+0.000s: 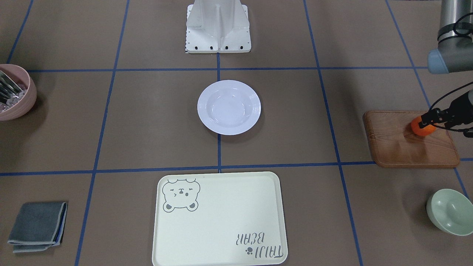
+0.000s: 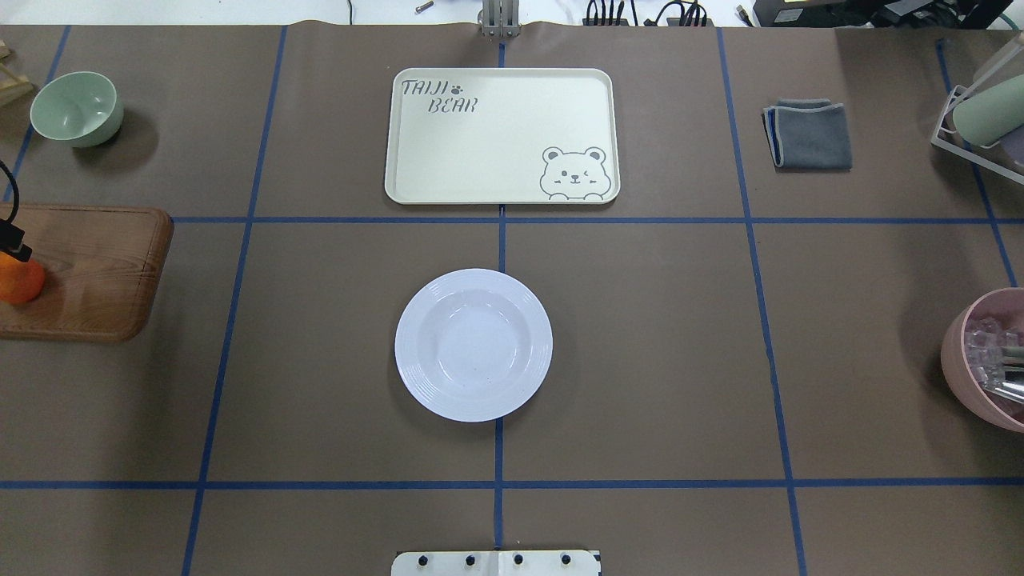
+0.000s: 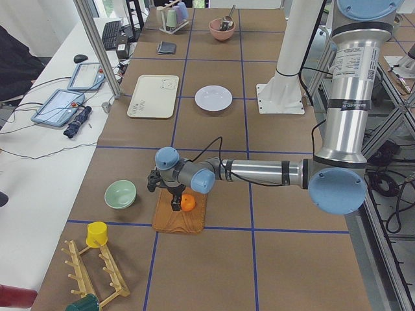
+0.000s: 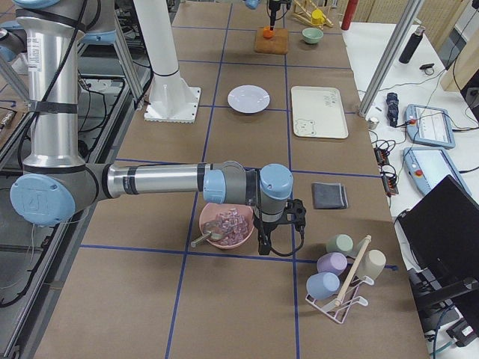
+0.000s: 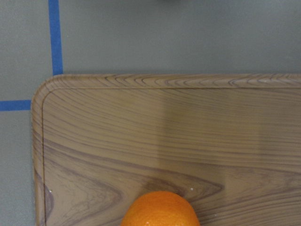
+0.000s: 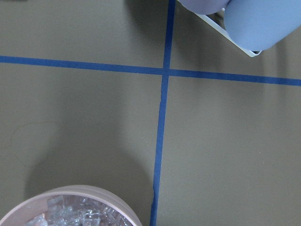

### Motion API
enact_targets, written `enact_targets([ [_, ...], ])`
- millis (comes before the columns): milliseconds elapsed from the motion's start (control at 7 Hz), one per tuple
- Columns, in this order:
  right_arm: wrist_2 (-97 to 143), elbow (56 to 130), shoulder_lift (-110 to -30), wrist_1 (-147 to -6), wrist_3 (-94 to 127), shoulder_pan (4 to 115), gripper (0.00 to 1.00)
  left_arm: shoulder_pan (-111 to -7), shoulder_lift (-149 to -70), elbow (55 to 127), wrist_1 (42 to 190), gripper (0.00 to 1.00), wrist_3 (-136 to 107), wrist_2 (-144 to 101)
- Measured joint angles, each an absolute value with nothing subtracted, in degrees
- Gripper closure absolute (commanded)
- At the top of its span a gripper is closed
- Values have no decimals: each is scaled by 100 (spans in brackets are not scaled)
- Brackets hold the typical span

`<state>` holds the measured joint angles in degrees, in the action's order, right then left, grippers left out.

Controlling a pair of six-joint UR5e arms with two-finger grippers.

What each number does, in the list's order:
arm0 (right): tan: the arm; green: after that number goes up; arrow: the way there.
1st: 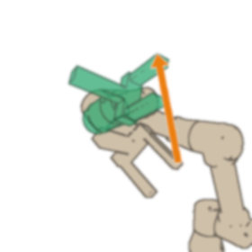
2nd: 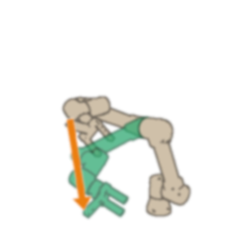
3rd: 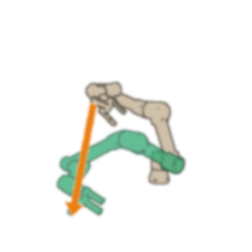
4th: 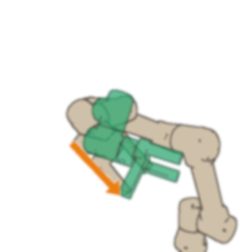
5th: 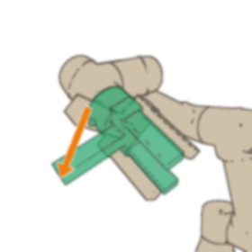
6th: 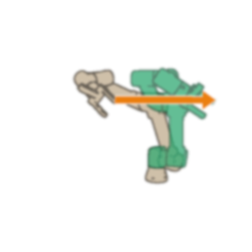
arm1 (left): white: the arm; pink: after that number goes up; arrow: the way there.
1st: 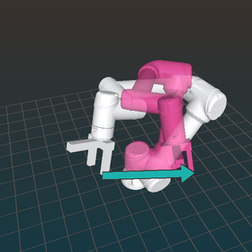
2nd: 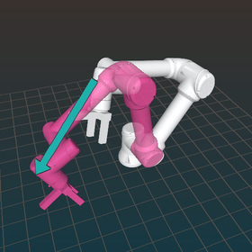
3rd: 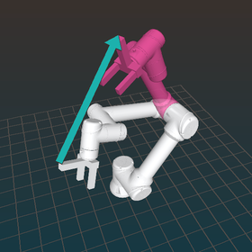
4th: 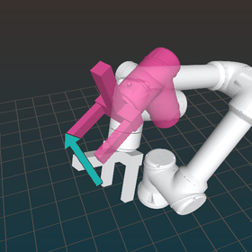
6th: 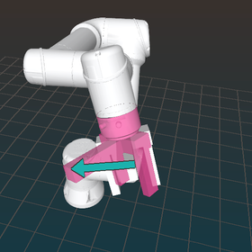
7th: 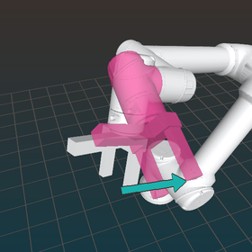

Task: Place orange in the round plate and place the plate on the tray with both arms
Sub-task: 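Grasp the orange on the wooden board with the left gripper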

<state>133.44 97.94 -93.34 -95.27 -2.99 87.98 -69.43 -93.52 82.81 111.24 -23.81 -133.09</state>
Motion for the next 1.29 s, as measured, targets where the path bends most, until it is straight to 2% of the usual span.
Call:
enact_targets([
  [429,13350,9786,-9334,-9537,-299,8798,0,-6690,-9360,8121,11140,3,-2368,-13287],
  [571,13349,9785,-9334,-9538,-299,8791,0,-6631,-9363,8090,11135,42,-2349,-13287],
  [714,13355,9793,-9333,-9530,-299,8775,0,-6598,-9366,8080,11109,99,-2334,-13283],
  [1143,13491,9822,-9204,-9523,-11,8597,0,-6584,-9492,8251,10880,100,-2362,-13332],
  [1286,13532,9819,-9015,-9506,713,8364,0,-6583,-9784,8489,10316,100,-2390,-13338],
])
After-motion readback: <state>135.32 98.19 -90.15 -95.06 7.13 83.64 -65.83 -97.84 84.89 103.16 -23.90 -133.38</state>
